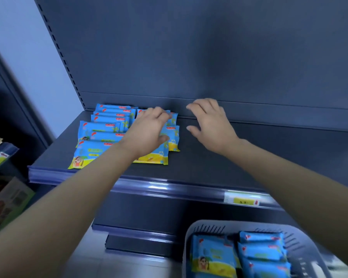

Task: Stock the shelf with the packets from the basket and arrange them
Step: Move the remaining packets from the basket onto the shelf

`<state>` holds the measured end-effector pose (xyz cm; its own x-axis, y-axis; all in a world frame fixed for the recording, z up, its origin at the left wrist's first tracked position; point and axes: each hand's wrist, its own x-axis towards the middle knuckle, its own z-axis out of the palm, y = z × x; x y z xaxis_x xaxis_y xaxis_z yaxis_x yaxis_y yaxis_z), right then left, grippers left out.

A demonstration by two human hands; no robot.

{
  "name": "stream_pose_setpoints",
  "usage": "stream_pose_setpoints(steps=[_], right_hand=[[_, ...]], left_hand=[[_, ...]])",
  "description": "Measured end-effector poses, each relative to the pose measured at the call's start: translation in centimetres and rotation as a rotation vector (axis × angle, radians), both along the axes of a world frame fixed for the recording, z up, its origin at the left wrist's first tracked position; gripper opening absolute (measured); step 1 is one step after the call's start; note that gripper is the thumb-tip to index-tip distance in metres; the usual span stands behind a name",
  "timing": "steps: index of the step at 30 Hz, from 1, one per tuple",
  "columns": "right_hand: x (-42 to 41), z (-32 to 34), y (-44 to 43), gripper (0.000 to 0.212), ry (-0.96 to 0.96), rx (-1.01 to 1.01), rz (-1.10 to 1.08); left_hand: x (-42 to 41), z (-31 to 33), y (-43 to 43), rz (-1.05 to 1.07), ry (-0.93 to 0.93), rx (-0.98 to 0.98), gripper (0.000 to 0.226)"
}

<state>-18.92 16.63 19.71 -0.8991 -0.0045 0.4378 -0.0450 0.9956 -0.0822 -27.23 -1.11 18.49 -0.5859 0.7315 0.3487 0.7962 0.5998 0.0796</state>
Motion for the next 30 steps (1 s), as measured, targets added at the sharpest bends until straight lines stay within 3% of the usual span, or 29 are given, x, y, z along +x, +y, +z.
stream_pose_setpoints(steps=[8, 18, 24, 30], right_hand=[[7.7, 4.5, 2.4, 0.052, 0.259, 0.183, -0.013], [19.9, 6.3, 6.2, 0.051, 0.458, 0.179, 0.049], [25.7, -2.4, 7.8, 0.054, 0.241, 0.14, 0.077], [28.9, -12.2, 9.1, 0.054, -0.105, 0.124, 0.087]], left_hand=[[7.4, 5.7, 2.5, -0.106, 0.356, 0.232, 0.061], [19.9, 8.1, 5.5, -0.162, 0.472, 0.382, 0.059], [25.6, 0.3, 6.9, -0.138, 0.264, 0.304, 0.06], [28.2, -9.6, 6.7, -0.014, 0.012, 0.158, 0.059]])
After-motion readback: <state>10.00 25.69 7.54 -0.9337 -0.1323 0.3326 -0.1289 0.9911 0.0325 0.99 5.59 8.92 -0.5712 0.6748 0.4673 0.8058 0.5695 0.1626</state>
